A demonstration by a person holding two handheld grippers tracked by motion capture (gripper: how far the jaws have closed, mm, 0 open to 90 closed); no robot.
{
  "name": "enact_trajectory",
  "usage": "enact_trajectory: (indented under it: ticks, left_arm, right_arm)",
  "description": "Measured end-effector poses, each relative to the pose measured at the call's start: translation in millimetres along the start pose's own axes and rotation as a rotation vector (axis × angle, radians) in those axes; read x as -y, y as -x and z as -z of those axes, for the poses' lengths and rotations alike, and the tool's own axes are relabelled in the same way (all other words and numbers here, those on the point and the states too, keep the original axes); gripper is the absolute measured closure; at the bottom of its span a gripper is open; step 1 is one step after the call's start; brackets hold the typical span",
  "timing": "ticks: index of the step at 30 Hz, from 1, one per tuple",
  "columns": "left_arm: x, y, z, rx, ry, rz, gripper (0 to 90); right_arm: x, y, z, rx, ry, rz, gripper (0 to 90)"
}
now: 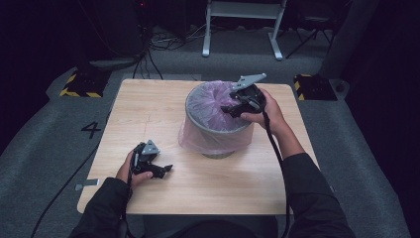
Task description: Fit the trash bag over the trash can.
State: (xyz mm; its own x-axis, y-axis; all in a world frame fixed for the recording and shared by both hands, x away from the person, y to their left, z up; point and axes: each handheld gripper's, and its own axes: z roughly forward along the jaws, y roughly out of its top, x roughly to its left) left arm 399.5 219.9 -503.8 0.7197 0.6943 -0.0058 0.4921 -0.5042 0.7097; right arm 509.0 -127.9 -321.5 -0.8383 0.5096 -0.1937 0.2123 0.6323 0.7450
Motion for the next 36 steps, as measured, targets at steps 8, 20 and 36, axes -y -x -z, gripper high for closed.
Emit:
enact_trajectory:
  ticks: [8, 20, 36]
  left_arm:
    - [0.0, 0.0, -0.1, 0.001, 0.001, 0.001, 13.8]
    - [0.0, -0.1, 0.0, 0.001, 0.0, -0.001, 13.8]
    - [0.0, -0.1, 0.0, 0.001, 0.0, -0.001, 13.8]
  right_arm:
    - [1.3, -2.0, -6.7, -0.035, -0.101, 0.041, 35.7]
    - [-3.9, 1.6, -21.7, -0.068, -0.283, 0.031, 31.8]
    - [-8.6, -0.8, -30.3, -0.037, -0.407, 0.05, 23.2]
